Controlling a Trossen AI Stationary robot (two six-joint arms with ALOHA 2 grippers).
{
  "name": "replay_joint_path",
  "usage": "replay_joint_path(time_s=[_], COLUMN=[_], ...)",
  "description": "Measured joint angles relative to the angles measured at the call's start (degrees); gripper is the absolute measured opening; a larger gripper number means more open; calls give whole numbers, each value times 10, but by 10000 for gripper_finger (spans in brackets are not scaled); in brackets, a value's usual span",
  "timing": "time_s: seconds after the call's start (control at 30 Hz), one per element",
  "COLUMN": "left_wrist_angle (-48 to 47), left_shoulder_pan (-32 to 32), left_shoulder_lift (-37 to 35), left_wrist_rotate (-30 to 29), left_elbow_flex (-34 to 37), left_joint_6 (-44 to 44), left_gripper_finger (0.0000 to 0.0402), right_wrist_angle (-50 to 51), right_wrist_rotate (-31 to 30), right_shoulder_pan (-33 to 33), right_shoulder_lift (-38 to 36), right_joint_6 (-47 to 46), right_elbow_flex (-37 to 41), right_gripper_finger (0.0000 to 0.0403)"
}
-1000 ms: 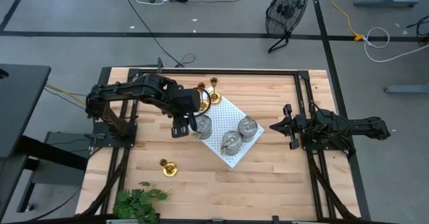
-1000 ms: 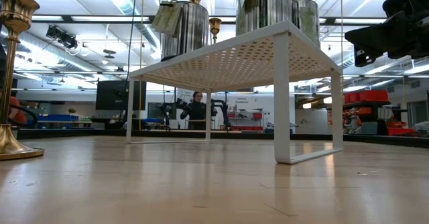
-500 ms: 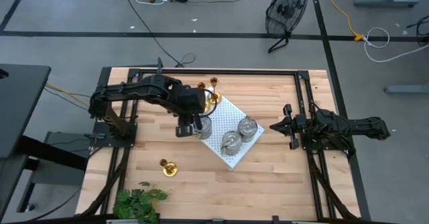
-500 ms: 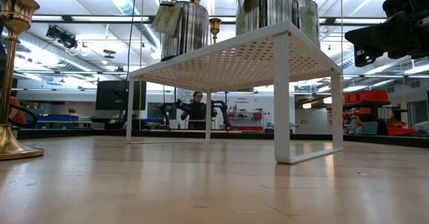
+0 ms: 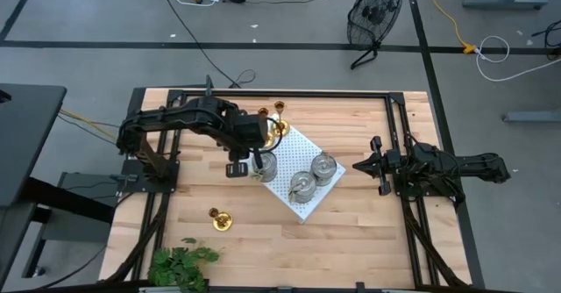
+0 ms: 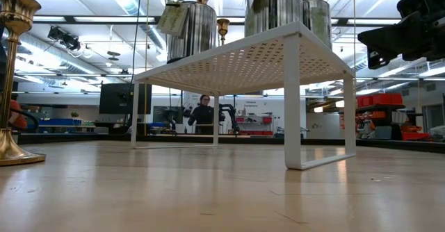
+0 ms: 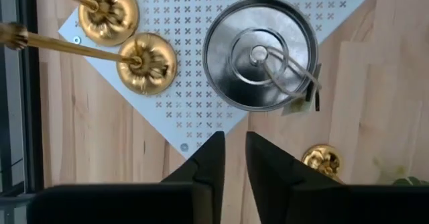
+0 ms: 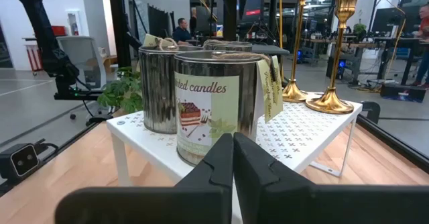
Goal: Pick & Place candle stick holders
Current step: Put the scented candle on the shelf
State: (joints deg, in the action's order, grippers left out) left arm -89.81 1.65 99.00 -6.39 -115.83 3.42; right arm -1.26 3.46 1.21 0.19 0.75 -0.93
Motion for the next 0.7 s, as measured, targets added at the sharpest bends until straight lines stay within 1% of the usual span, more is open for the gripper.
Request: replay_joint_path(time_s=[0.2,0.4,0.53,0.7], left_wrist_angle=[-2,-2,-2,-2], left_shoulder_pan=[0,-4,-6,-7], left_shoulder_lift=[0,0,0,0], left_wrist_rotate=[0,0,0,2], left_elbow_flex=[0,0,0,0], left_joint_6=[0,2,4,7], left_gripper_finger=[36,17,8,10], right_wrist_angle=[0,0,0,0], right_wrist_rotate=[0,0,0,0], right_shoulder_pan=[0,0,0,0], right_shoulder_lift=[0,0,0,0], right_joint_6=[0,0,0,0], right_elbow_flex=[0,0,0,0], right_gripper_finger=[16,16,16,16])
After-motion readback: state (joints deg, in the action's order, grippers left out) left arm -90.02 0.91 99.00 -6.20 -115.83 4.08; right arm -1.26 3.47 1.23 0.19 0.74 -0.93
